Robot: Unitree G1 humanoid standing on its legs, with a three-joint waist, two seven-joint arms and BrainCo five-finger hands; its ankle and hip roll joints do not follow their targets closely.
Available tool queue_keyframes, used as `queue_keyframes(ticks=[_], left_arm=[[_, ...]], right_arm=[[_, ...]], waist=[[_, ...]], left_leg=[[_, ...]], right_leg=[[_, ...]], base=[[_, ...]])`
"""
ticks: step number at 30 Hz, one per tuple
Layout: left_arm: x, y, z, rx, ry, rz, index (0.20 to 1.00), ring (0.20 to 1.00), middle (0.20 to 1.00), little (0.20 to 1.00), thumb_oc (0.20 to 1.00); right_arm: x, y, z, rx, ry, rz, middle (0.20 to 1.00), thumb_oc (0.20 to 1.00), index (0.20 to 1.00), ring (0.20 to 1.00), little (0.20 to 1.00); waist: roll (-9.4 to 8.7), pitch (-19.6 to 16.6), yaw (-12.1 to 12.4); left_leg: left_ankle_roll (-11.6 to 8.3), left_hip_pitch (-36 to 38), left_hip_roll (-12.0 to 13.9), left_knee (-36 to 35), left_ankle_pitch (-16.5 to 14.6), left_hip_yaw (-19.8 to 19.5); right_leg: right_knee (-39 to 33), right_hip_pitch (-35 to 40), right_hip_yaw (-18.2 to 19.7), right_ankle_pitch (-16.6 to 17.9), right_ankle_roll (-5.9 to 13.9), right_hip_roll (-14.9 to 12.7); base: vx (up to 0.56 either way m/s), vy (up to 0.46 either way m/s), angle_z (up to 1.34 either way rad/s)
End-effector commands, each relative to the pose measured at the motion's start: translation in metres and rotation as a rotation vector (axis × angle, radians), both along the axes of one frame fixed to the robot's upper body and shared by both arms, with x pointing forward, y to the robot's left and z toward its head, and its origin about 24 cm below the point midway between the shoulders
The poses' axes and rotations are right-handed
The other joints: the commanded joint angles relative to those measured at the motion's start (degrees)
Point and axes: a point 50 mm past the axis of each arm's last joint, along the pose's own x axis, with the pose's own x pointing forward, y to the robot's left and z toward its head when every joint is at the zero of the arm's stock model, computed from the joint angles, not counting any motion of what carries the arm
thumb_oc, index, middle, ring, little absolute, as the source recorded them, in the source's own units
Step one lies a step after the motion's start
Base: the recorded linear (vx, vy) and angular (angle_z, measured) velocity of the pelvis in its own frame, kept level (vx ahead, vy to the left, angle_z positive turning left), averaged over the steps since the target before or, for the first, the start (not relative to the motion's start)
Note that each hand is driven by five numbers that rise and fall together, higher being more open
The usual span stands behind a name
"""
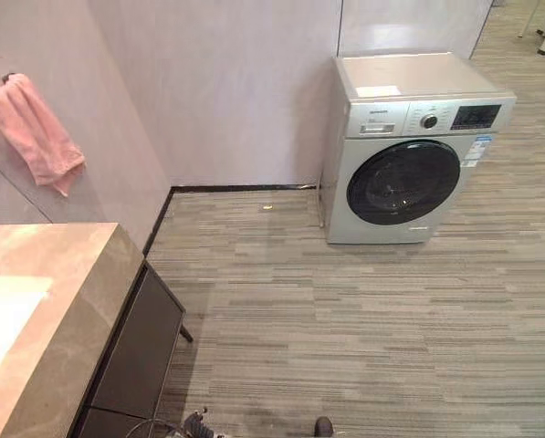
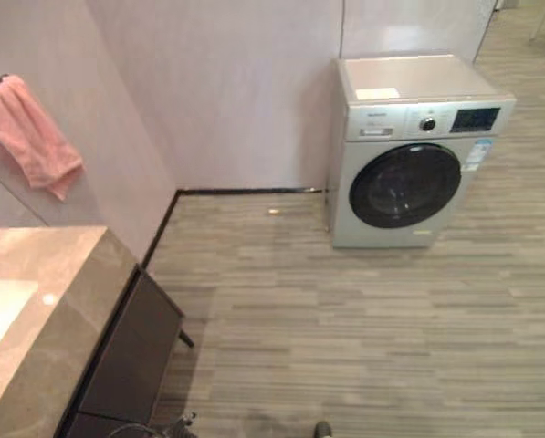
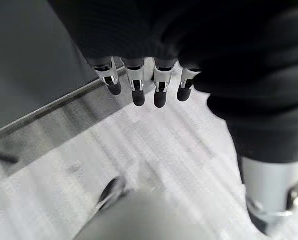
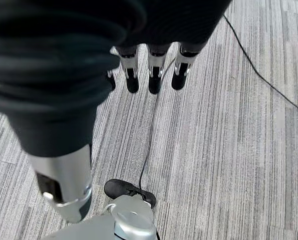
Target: Put brush and paste in cup on sink, flatten towel.
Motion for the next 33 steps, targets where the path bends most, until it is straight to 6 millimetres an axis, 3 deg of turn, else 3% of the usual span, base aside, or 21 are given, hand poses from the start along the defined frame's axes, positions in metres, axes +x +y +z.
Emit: queue_keyframes(ticks=[1,2,4,5,7,8,16,20,25,26,29,30,31,33], left_arm=[[0.022,0.002,0.008,-0.022,-0.101,0.087,1.0,1.0,1.0,1.0,1.0],[0.03,0.001,0.011,-0.042,-0.134,0.113,1.0,1.0,1.0,1.0,1.0],[0.035,0.001,0.014,-0.057,-0.153,0.138,1.0,1.0,1.0,1.0,1.0],[0.039,0.0,0.015,-0.076,-0.172,0.177,1.0,1.0,1.0,1.0,1.0],[0.039,-0.002,0.015,-0.087,-0.17,0.191,1.0,1.0,1.0,1.0,1.0],[0.036,-0.007,0.013,-0.112,-0.16,0.198,1.0,1.0,1.0,1.0,1.0],[0.025,-0.006,0.009,-0.127,-0.11,0.184,1.0,1.0,1.0,1.0,1.0],[0.026,-0.001,0.011,-0.143,-0.129,0.195,1.0,1.0,1.0,1.0,1.0],[0.04,-0.003,0.019,-0.176,-0.188,0.169,1.0,1.0,1.0,1.0,1.0],[0.049,-0.006,0.025,-0.206,-0.232,0.164,1.0,1.0,1.0,1.0,1.0],[0.065,-0.01,0.038,-0.249,-0.315,0.147,1.0,1.0,1.0,1.0,1.0],[0.085,-0.011,0.061,-0.276,-0.456,0.074,1.0,1.0,1.0,1.0,1.0],[0.092,-0.005,0.073,-0.283,-0.527,0.076,1.0,1.0,1.0,1.0,1.0],[0.091,0.007,0.076,-0.296,-0.563,0.179,1.0,1.0,1.0,1.0,1.0]], right_arm=[[0.016,-0.004,0.003,-0.007,-0.079,-0.084,1.0,1.0,1.0,1.0,1.0],[0.017,-0.006,0.004,-0.004,-0.089,-0.093,1.0,1.0,1.0,1.0,1.0],[0.019,-0.008,0.005,-0.01,-0.098,-0.101,1.0,1.0,1.0,1.0,1.0],[0.021,-0.013,0.007,-0.025,-0.106,-0.105,1.0,1.0,1.0,1.0,1.0],[0.022,-0.015,0.008,-0.037,-0.107,-0.104,1.0,1.0,1.0,1.0,1.0],[0.02,-0.017,0.009,-0.041,-0.123,-0.138,1.0,1.0,1.0,1.0,1.0],[0.024,-0.015,0.008,-0.002,-0.166,-0.209,1.0,1.0,1.0,1.0,1.0],[0.031,-0.009,0.007,0.015,-0.178,-0.199,1.0,1.0,1.0,1.0,1.0],[0.048,-0.009,0.009,0.011,-0.212,-0.177,1.0,1.0,1.0,1.0,1.0],[0.059,-0.008,0.011,0.012,-0.254,-0.173,1.0,1.0,1.0,1.0,1.0],[0.074,-0.007,0.015,0.016,-0.324,-0.19,1.0,1.0,1.0,1.0,1.0],[0.106,-0.001,0.026,0.055,-0.489,-0.193,1.0,1.0,1.0,1.0,1.0],[0.126,0.009,0.036,0.112,-0.624,-0.191,1.0,1.0,1.0,1.0,1.0],[0.139,0.016,0.048,0.165,-0.747,-0.2,1.0,1.0,1.0,1.0,1.0]], waist=[[-4.02,1.77,0.47],[-4.35,2.87,0.71],[-4.26,3.83,0.81],[-4.24,4.79,1.31],[-4.19,4.94,1.56],[-3.53,3.95,1.44],[-1.6,1.54,0.98],[-1.7,1.85,1.38],[-2.33,3.68,1.96],[-2.56,5.03,2.1],[-2.67,6.11,2.24],[-3.02,6.92,2.09],[-3.38,7.62,1.89],[-4.22,7.81,1.77]], left_leg=[[1.16,-2.87,-8.13,3.22,-1.12,-1.37],[0.35,-5.43,-7.72,8.94,-0.9,-1.73],[-0.79,-7.16,-7.11,12.57,-0.1,-2.62],[-1.88,-8.13,-7.67,15.25,1.28,-5.63],[-1.99,-8.45,-8.06,15.05,1.82,-7.34],[-0.9,-8.27,-7.88,8.77,0.95,-7.69],[0.65,-2.44,-9.05,0.77,0.42,-7.69],[1.5,-2.35,-9.32,2.49,-1.13,-7.03],[1.6,-5.55,-9.24,10.4,-3.83,-6.48],[1.67,-7.98,-8.87,15.86,-5.21,-6.75],[2.04,-9.85,-8.22,21.36,-7.72,-6.94],[2.5,-10.56,-7.8,25.15,-10.07,-6.66],[2.76,-11.15,-7.41,27.95,-11.94,-6.43],[3.13,-11.64,-7.07,29.79,-13.24,-6.17]], right_leg=[[-3.37,3.69,2.46,-0.39,4.39,-1.99],[-3.49,4.18,2.39,-0.42,4.02,-2.39],[-3.47,4.64,2.34,-0.49,3.55,-2.16],[-3.7,5.91,3.21,-0.9,2.9,-2.02],[-3.79,6.41,3.37,-1.19,2.74,-2.03],[-3.64,6.7,3.54,-1.52,3.05,-2.67],[-1.89,6.96,3.93,-2.57,3.37,-2.61],[0.94,6.6,4.17,-3.78,3.72,-3.03],[8.2,3.2,3.8,-6.31,3.48,-3.42],[13.23,1.07,3.73,-8.03,3.07,-3.52],[19.36,-1.09,3.09,-10.36,2.74,-4.07],[22.98,-2.11,3.01,-11.87,2.58,-4.38],[25.8,-2.84,3.13,-13.17,2.45,-4.45],[27.51,-3.66,3.39,-13.86,2.29,-4.44]], base=[[-0.05,-0.154,0.08],[-0.05,-0.123,0.09],[-0.03,-0.094,0.07],[0.02,-0.076,0.01],[0.07,0.011,-0.06],[0.08,0.061,-0.32],[0.09,0.084,-0.19],[0.04,0.085,-0.06],[-0.04,0.033,0.0],[-0.08,0.009,0.11],[-0.03,-0.005,0.09],[0.0,-0.012,0.09],[0.0,-0.023,0.05],[0.0,-0.035,-0.07]])
